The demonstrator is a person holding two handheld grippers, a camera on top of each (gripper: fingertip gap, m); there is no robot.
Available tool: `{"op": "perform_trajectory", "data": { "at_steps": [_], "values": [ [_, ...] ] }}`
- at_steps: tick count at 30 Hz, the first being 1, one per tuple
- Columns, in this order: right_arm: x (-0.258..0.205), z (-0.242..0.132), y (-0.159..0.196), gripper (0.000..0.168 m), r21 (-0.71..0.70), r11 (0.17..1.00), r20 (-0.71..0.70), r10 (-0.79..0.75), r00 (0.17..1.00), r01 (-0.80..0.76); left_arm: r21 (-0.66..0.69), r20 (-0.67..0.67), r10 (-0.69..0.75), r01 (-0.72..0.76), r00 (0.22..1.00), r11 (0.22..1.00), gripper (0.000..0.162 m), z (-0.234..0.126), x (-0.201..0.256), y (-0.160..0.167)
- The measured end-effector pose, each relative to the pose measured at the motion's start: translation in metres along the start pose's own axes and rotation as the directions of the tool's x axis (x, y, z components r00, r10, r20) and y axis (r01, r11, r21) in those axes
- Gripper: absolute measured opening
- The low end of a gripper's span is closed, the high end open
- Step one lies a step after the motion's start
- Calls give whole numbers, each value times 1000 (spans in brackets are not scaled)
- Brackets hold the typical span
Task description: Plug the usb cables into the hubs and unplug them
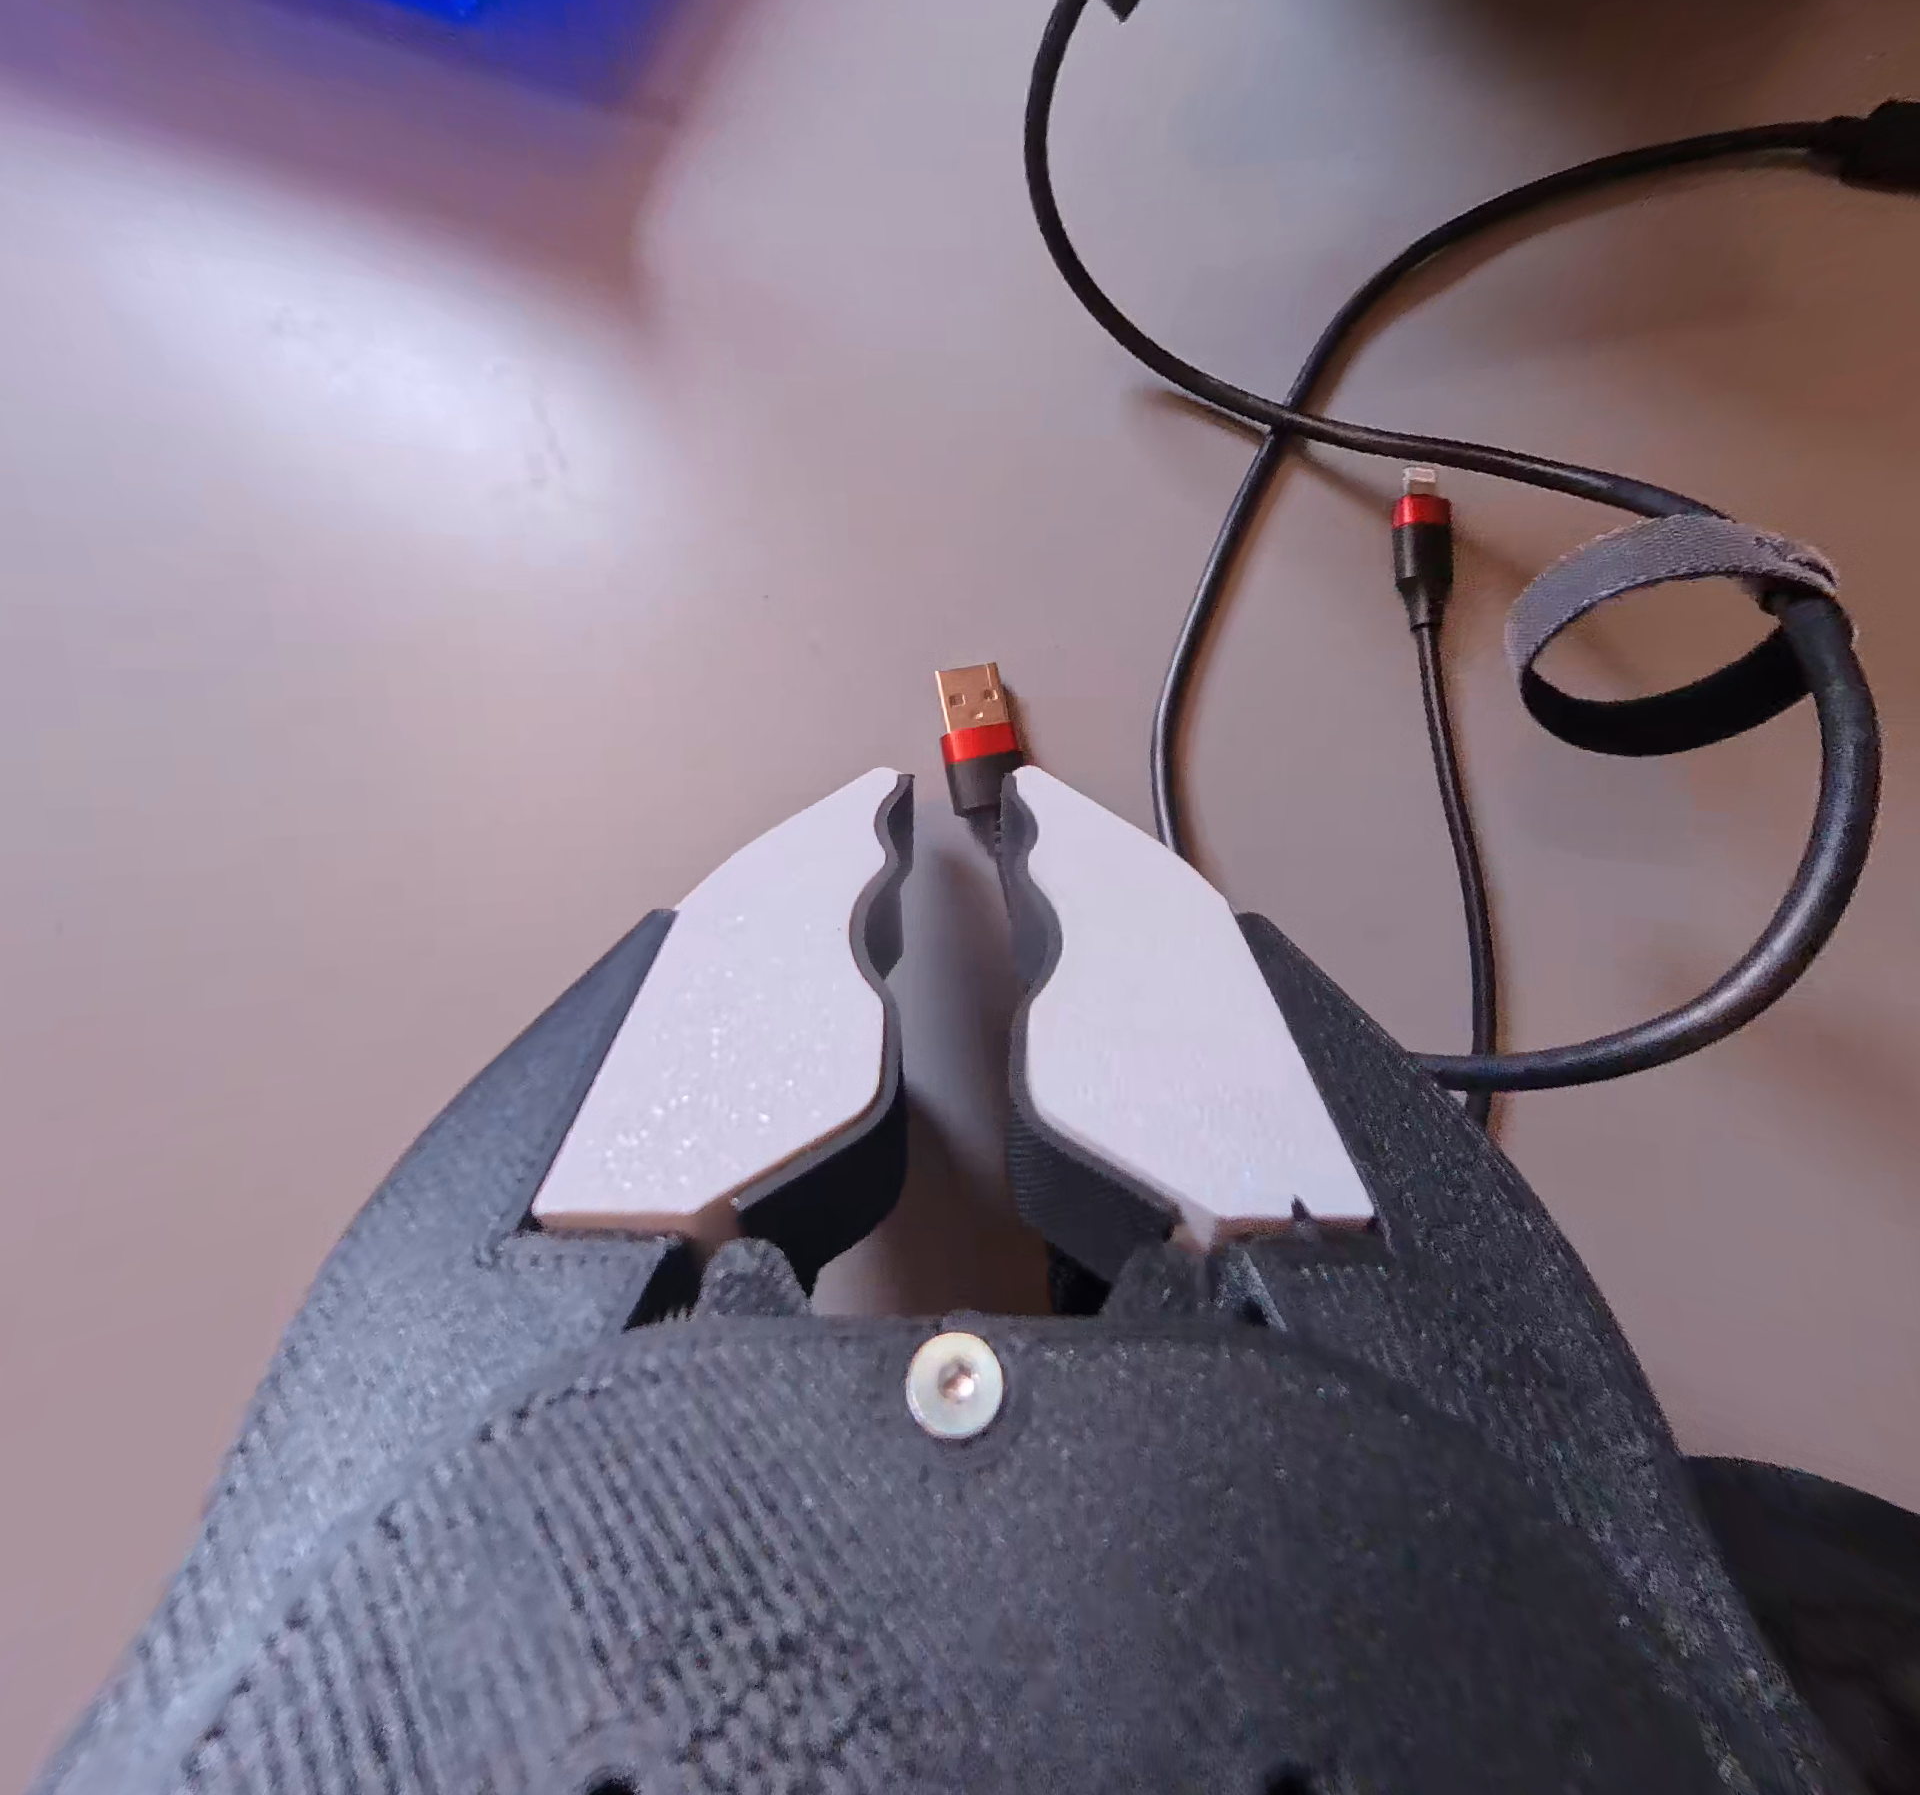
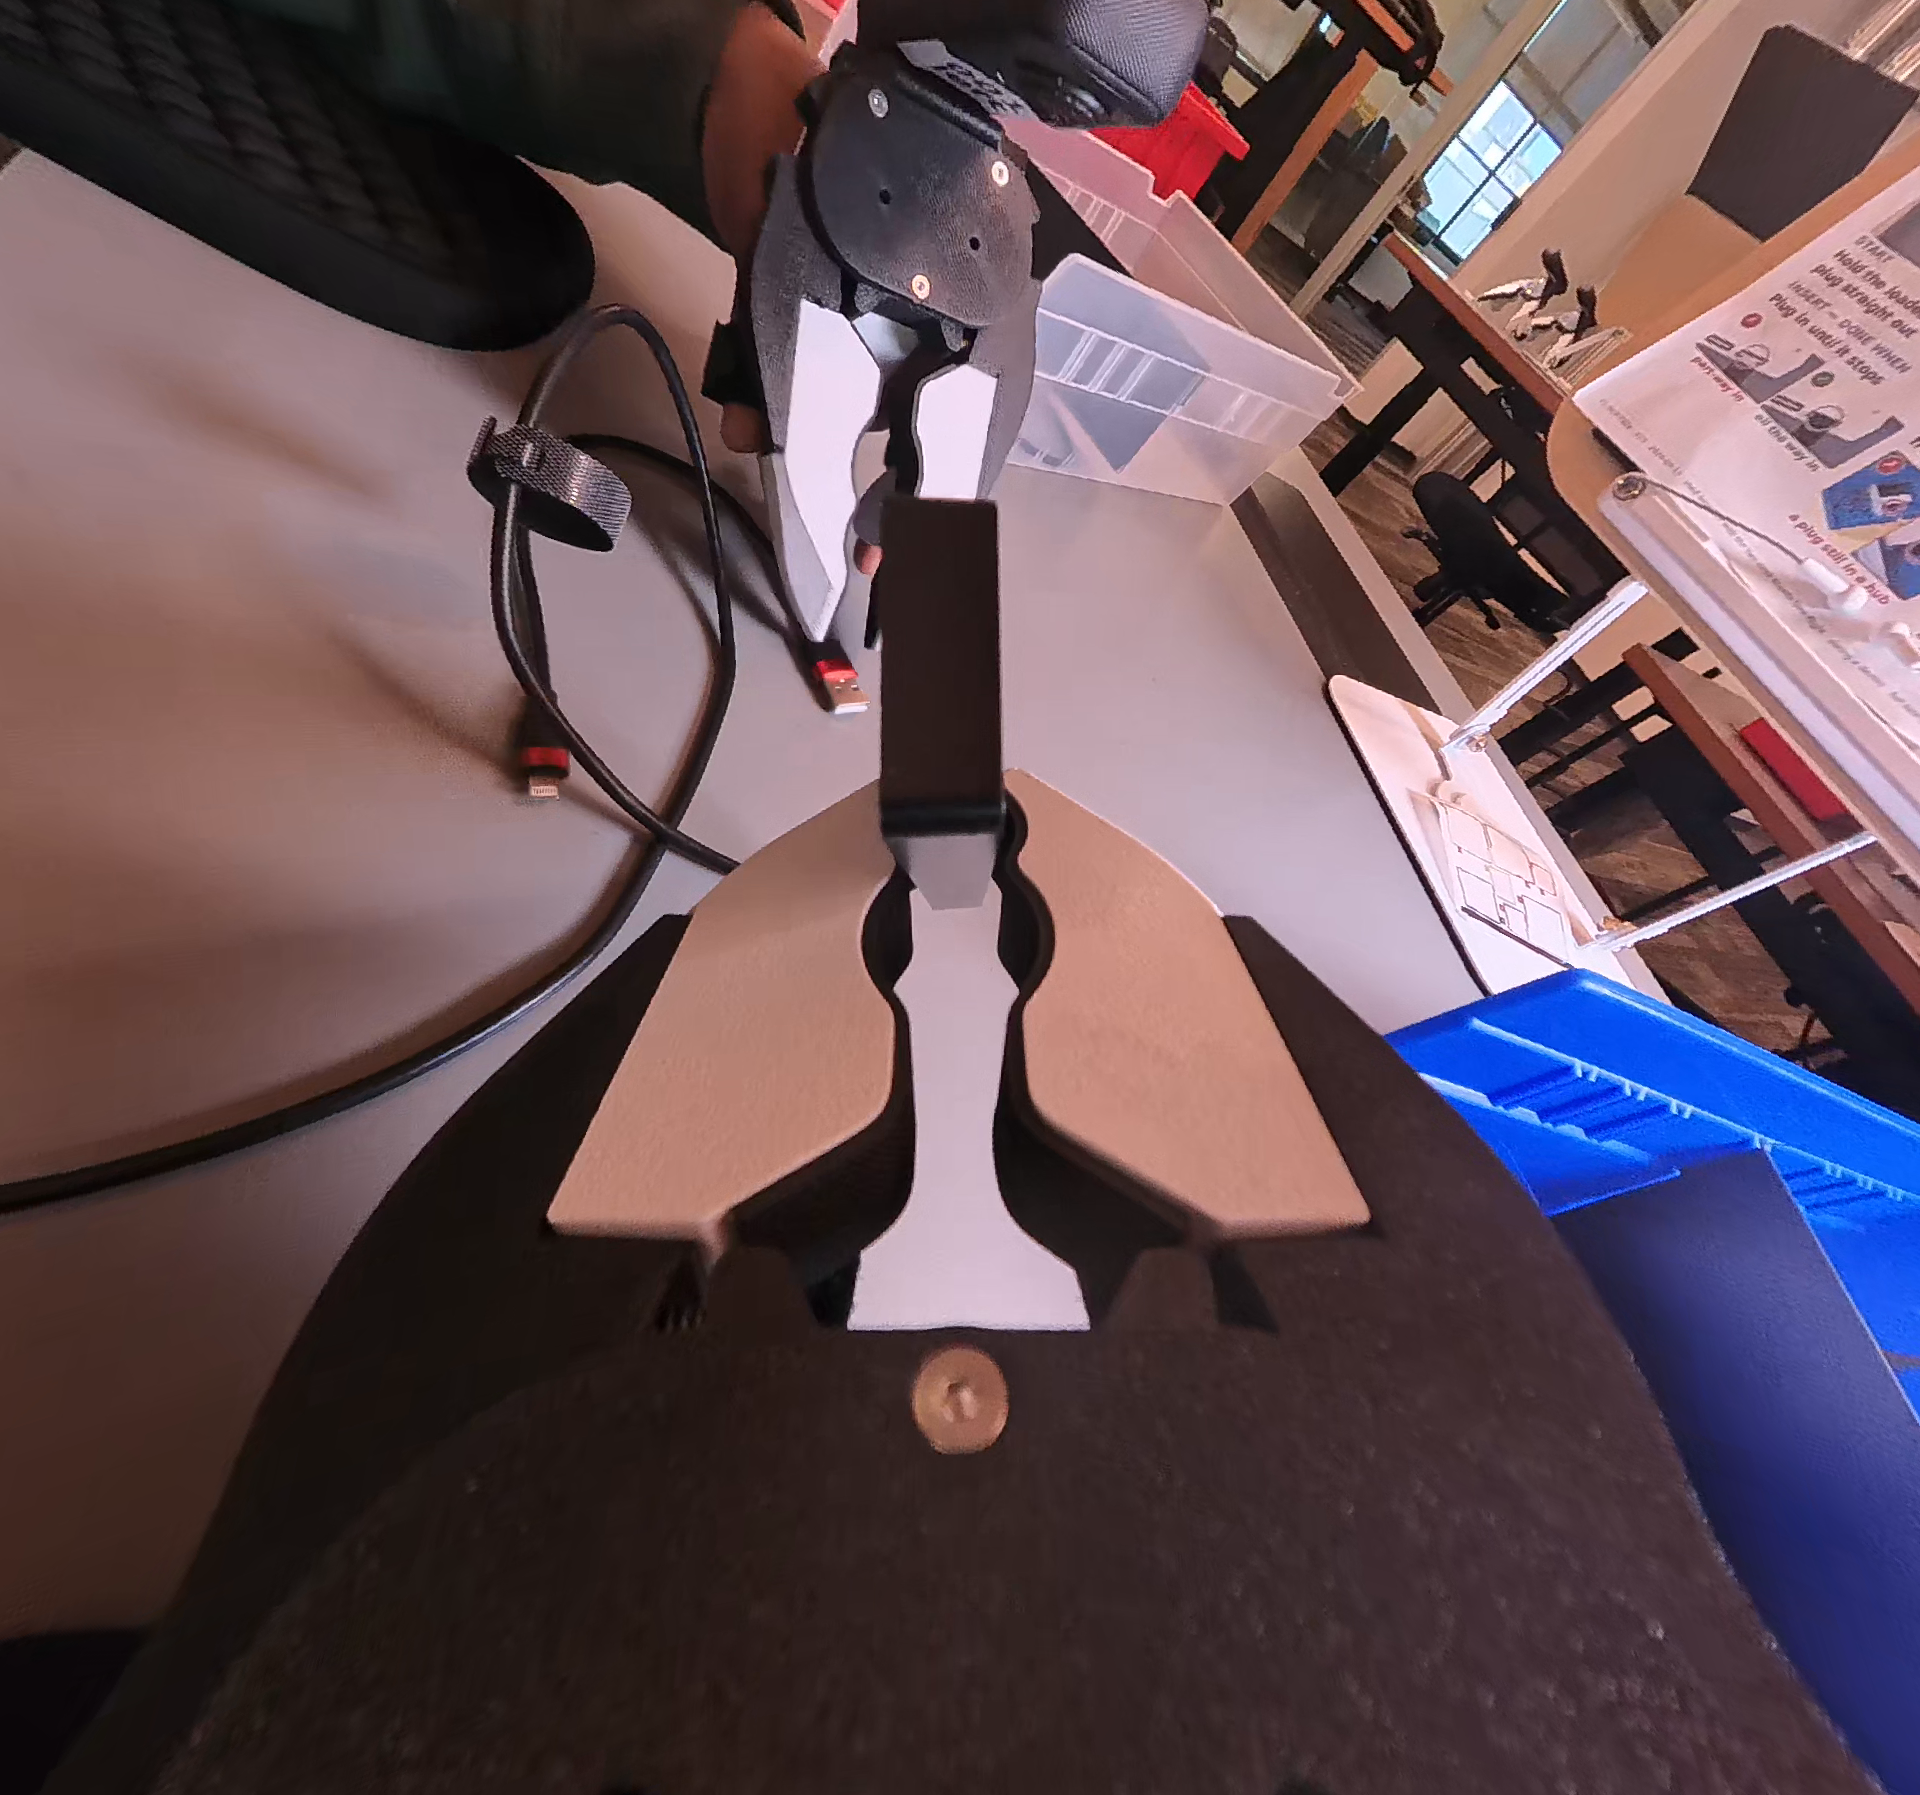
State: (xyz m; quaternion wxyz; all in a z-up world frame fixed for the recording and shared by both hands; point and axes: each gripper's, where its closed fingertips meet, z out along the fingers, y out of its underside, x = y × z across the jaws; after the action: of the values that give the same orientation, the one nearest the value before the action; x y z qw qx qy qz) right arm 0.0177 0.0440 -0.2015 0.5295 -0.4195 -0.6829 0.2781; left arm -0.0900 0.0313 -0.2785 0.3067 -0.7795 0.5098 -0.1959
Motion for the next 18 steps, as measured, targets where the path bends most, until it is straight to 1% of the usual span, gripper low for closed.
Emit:
{"op": "perform_trajectory", "data": {
  "at_steps": [2,5,7,8,9,12,15,17,18],
  "values": [
    [0,0,0,12,-2,1000,-1,0,1000,0,10,-29,-27,27,999,1000,20,1,5,0],
    [0,0,0,12,-2,1000,-2,0,1000,0,4,-51,-68,68,996,998,20,2,8,0],
    [0,0,0,12,-3,1000,-3,-3,1000,3,-29,-75,-72,70,995,997,17,2,13,1],
    [0,-1,0,12,-3,1000,-3,-4,1000,4,-49,-90,-71,66,993,997,17,3,17,2],
    [0,-1,-1,12,-2,1000,-3,-4,1000,4,-88,-102,-73,64,992,994,21,3,20,6],
    [0,-2,-3,12,6,1000,-2,-2,1000,2,-125,-62,-48,40,997,991,13,3,17,8],
    [0,-3,-4,12,8,1000,-3,-10,1000,10,-155,-33,24,-29,999,987,11,2,16,9],
    [0,-4,-6,12,13,1000,-6,-18,1000,18,-124,-11,93,-94,996,988,11,2,15,7],
    [0,-5,-7,12,16,1000,-8,-21,1000,21,-67,6,144,-144,989,987,11,0,15,1]
  ]
}}
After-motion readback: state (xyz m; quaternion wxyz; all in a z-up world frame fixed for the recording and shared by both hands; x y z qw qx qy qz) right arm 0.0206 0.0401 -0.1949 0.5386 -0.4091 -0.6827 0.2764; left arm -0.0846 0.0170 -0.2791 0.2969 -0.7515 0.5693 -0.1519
